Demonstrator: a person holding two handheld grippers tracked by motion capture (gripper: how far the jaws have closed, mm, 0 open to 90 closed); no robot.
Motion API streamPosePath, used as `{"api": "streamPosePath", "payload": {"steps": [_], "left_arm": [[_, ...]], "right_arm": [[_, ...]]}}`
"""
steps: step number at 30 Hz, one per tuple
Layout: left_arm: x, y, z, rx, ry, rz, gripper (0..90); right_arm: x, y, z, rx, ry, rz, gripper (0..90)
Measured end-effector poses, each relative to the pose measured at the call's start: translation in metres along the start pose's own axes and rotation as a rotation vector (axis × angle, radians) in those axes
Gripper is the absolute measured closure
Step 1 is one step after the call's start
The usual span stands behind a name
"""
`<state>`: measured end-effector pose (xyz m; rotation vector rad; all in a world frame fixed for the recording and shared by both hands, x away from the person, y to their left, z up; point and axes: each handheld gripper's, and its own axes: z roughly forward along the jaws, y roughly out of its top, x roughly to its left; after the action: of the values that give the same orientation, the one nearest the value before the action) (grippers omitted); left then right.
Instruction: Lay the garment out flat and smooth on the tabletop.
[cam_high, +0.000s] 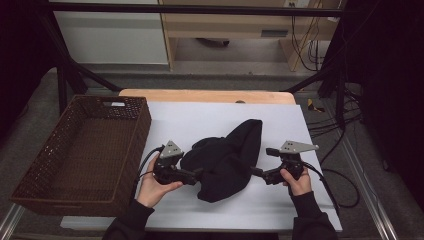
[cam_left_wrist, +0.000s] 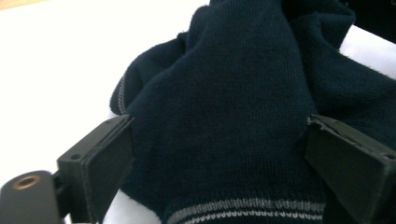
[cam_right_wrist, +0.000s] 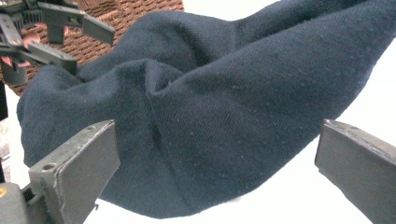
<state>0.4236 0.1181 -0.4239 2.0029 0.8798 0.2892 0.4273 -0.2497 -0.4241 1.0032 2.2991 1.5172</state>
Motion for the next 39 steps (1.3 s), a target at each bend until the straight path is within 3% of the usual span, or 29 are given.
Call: {"api": "streamPosePath", "payload": {"steps": [4,8,9,14,17,18,21,26,33,39], "left_arm": [[-0.001,-0.003,0.005,0.003,-0.001,0.009,17.3],[-0.001,-0.005,0.009,0.003,-0.006,0.007,31.6],[-0.001,-0.006,0.01,0.009,0.004,0.015,38.3],[-0.002,-0.01,0.016,0.042,0.005,0.038,50.3],[-0.003,-0.011,0.017,0.052,0.006,0.052,62.9],[-0.004,-0.011,0.017,0.054,0.003,0.055,62.9],[-0.005,-0.012,0.017,0.058,-0.011,0.052,71.6],[-0.005,-0.012,0.016,0.081,-0.036,0.026,83.5],[0.0,-0.01,0.007,0.056,-0.027,0.008,86.7],[0.005,-0.007,-0.003,0.012,0.0,0.001,87.0]], "right_arm": [[0.002,0.0,0.004,0.01,-0.01,0.004,0.7],[0.007,0.001,0.009,0.023,-0.015,0.004,0.8],[0.008,0.001,0.013,0.032,-0.024,0.008,1.2],[0.012,0.0,0.02,0.054,-0.037,0.008,2.2],[0.014,-0.003,0.025,0.075,-0.058,0.008,8.0],[0.014,-0.003,0.025,0.075,-0.058,0.008,8.0],[0.014,-0.005,0.029,0.09,-0.07,0.019,17.8],[0.015,-0.007,0.032,0.117,-0.071,-0.012,41.3],[0.014,-0.006,0.028,0.151,-0.04,0.003,77.1],[0.009,-0.004,0.017,0.14,-0.042,0.045,84.5]]}}
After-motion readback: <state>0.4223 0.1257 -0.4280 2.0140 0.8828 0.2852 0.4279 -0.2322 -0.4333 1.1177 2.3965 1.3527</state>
